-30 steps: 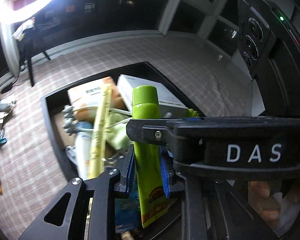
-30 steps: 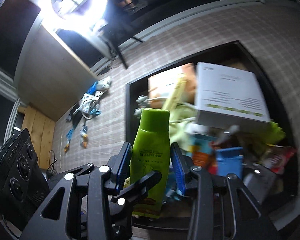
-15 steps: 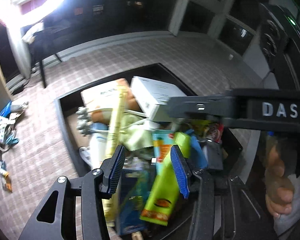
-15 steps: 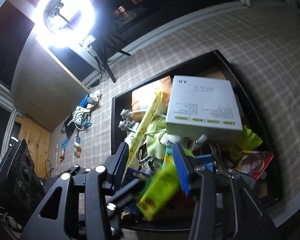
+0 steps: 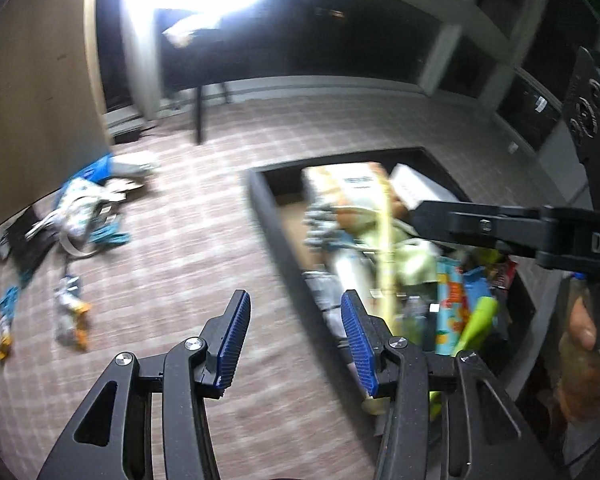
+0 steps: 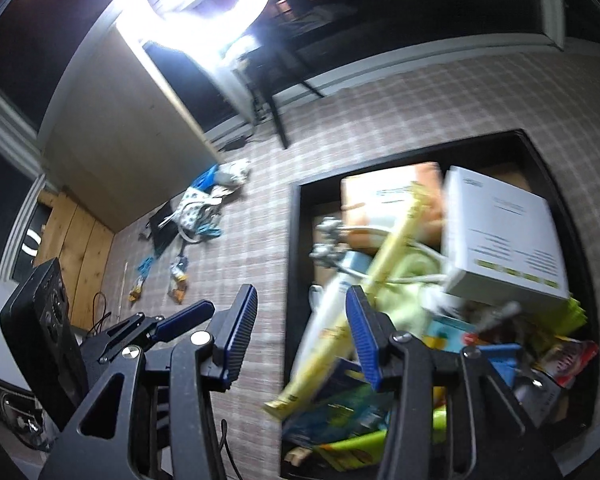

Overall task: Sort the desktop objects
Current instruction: 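Carry the green bottle over the bin and open the left tool, then move the left tool back to the black wipes pack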

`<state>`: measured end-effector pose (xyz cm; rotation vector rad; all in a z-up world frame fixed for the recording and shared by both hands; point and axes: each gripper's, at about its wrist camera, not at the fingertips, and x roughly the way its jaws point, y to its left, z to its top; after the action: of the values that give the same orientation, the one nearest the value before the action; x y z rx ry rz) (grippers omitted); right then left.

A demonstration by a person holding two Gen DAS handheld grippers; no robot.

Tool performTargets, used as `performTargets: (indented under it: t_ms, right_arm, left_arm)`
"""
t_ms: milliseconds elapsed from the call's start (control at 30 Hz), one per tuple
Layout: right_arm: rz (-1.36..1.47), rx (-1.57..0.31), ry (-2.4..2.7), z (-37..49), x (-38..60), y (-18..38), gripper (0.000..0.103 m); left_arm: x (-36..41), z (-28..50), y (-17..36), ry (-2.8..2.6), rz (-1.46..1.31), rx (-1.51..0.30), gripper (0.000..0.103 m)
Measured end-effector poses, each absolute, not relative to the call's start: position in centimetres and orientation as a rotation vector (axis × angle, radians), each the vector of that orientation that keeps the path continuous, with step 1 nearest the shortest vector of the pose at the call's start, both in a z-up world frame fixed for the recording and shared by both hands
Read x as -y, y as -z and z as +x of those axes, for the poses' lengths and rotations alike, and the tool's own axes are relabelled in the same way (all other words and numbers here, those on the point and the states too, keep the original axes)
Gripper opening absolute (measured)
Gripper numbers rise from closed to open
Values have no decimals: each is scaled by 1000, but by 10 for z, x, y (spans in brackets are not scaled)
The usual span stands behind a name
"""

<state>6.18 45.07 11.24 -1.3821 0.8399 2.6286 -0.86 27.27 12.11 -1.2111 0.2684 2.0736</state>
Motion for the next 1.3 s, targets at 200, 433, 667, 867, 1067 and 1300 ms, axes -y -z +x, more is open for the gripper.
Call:
performTargets:
  t_ms: [200,433,667,867,1067,1300]
  right_arm:
    - [-1456,-771,-2709,21,-402,-115,45]
    - [-1537,-637,-2785,-39,-345,-117,45]
    - [-1610,-476,-2839,-97,-295,-117,46]
    - [-1680,-317,-2879,-157,-252,-114,46]
    - [-1800,-258,-2890,-226,-219,-95,46]
    - [-1961,-266,-2844,-292,-192,-51,46]
  left_arm:
    - [-212,-45,-118,-2180,-1263,-202,45]
    - [-143,-84,-118,-2317,-1307,-121,45]
    - [-78,-134,-115,-2459,-1370,5,45]
    - [-41,-173,-106,-2524,-1421,138,45]
    - [-28,-209,-88,-2537,-1453,162,45]
    - [-26,-244,-61,-2499,-1495,223,45]
